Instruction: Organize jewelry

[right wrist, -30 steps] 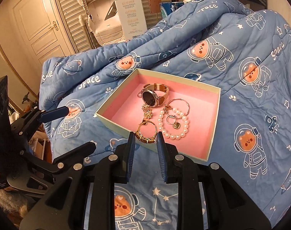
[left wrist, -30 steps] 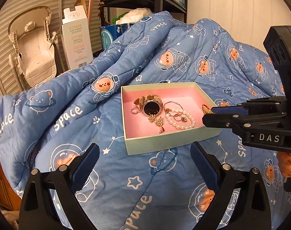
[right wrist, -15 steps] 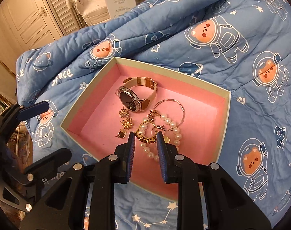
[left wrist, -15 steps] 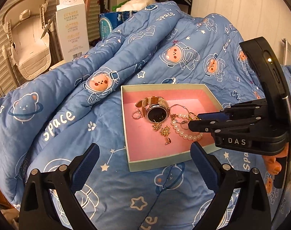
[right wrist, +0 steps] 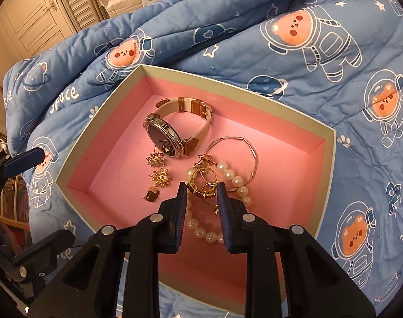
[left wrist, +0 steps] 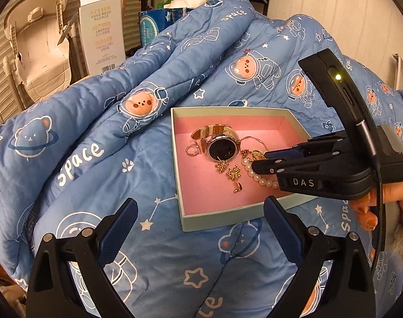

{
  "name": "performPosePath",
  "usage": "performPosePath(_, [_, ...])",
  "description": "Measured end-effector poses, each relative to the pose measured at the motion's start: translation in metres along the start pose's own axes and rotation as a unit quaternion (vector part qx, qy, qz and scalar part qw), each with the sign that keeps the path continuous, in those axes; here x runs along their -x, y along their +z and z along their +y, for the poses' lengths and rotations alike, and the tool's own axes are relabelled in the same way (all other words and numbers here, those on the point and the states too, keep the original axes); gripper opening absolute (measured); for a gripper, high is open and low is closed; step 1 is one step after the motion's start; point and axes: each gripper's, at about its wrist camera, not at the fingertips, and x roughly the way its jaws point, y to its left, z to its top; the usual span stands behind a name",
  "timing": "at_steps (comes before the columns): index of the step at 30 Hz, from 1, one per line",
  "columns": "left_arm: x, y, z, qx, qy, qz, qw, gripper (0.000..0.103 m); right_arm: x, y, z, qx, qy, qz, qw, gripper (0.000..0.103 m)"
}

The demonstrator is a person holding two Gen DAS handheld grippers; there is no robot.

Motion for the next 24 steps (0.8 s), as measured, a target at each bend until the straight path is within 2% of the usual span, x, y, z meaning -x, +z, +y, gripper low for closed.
performPosePath(4, [-0.002, 0.000, 0.002, 0.003, 0.001, 0.002, 1.0000, 0.094, 0.000, 0.001, 0.001, 0.005, -0.004, 0.001, 1.000, 0.027])
performPosePath(6, [-0.002, 0.000, 0.002, 0.002, 0.003, 0.002, 1.0000, 0.094, 0.001, 0.004, 0.002, 0.005, -0.004, -0.005, 1.000, 0.045])
performPosePath(7, [-0.002, 0.000, 0.002, 0.003, 0.003, 0.002, 1.0000, 0.094, 0.001, 0.005, 0.002, 0.004, -0.005, -0.009, 1.000, 0.047])
performPosePath(17, [0.004, 0.002, 0.005, 0.011, 0.007, -0.010, 0.9999, 0.094, 0.025, 0.000, 0.009, 0.012, -0.017, -0.044, 0.999, 0.050])
performPosePath(24, [0.012, 0.005, 0.006, 0.016, 0.006, -0.017, 0.9997, 0.094, 0.053, -0.020, 0.007, 0.002, -0.016, -0.074, 0.997, 0.053])
